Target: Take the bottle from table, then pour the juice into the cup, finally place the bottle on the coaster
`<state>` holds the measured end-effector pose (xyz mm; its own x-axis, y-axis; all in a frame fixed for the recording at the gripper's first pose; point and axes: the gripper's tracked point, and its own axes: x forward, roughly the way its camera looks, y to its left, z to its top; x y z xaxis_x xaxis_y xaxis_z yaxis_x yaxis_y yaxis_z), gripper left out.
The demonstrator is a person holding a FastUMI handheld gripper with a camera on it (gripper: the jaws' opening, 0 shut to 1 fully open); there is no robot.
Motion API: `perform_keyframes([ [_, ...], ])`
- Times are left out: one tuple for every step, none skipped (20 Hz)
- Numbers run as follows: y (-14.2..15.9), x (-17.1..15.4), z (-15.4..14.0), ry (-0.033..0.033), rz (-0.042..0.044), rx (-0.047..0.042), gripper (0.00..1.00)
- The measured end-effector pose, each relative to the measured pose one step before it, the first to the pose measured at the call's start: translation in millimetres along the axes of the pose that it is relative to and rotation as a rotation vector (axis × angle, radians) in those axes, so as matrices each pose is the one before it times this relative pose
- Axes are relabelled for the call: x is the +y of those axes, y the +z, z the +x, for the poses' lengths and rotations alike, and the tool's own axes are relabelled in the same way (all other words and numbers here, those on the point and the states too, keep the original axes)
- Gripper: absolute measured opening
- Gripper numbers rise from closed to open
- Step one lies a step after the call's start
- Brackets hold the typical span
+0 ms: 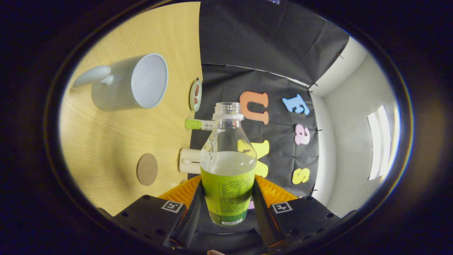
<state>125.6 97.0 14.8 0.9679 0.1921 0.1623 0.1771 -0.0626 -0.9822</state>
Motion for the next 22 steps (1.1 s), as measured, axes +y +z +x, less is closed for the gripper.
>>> perform_keyframes([
  [-0.1, 0.23, 0.07, -0.00023, -0.0072, -0.00214, 0.76],
  [0.68, -0.88, -0.11, -0.00563, -0.00872, -0.00345, 0.76],
  [1.25, -1.21, -0.44, -0.00672, -0.00901, -0.00355, 0.76],
  [1.89, -1.12, -0.7, -0.00832, -0.01126, -0.0053, 0.76],
  [-1.47, 0.57, 0.76, -0.00382, -0.00673, -0.00294, 0.76],
  [-0.17, 0.14, 0.08, -0.00202, -0.00625, -0.00203, 0.76],
  [-0.54, 0.61, 0.83, -0.0002, 0.00004, -0.00172, 0.76],
  [0.09, -0.66, 0.05, -0.00003, -0.00532, 0.00093, 0.76],
  [-0.49, -0.44, 0.09, -0.00153, -0.00475, 0.00107, 0.76],
  [0.34, 0.42, -0.06, 0.00129, -0.00104, 0.00148, 0.76],
  [-0.36, 0.53, 0.31, 0.00095, -0.00179, 0.00183, 0.76],
  [-0.25, -0.43, 0.04, -0.00154, -0.00387, -0.00104, 0.76],
  [0.14, 0.05, 0.34, -0.00074, -0.00433, 0.00166, 0.76],
  [0.43, -0.4, 0.15, 0.00056, -0.00127, 0.00017, 0.76],
  [-0.24, 0.22, 0.02, 0.00142, -0.00144, -0.00011, 0.76],
  [-0.21, -0.62, 0.18, -0.00016, -0.00392, 0.0, 0.76],
  [0.34, -0.63, -0.23, -0.00162, -0.00301, -0.00042, 0.76],
  [-0.17, 0.19, 0.16, 0.00015, -0.00243, 0.00093, 0.76],
  [0.32, -0.29, -0.61, -0.00083, -0.00237, -0.00144, 0.76],
  [0.8, -0.85, 0.2, -0.00276, -0.00327, -0.00192, 0.76],
  [0.21, -0.55, -0.26, -0.00165, -0.00311, -0.00171, 0.76],
  [-0.57, -0.36, 0.74, -0.0016, -0.00213, -0.00093, 0.76],
])
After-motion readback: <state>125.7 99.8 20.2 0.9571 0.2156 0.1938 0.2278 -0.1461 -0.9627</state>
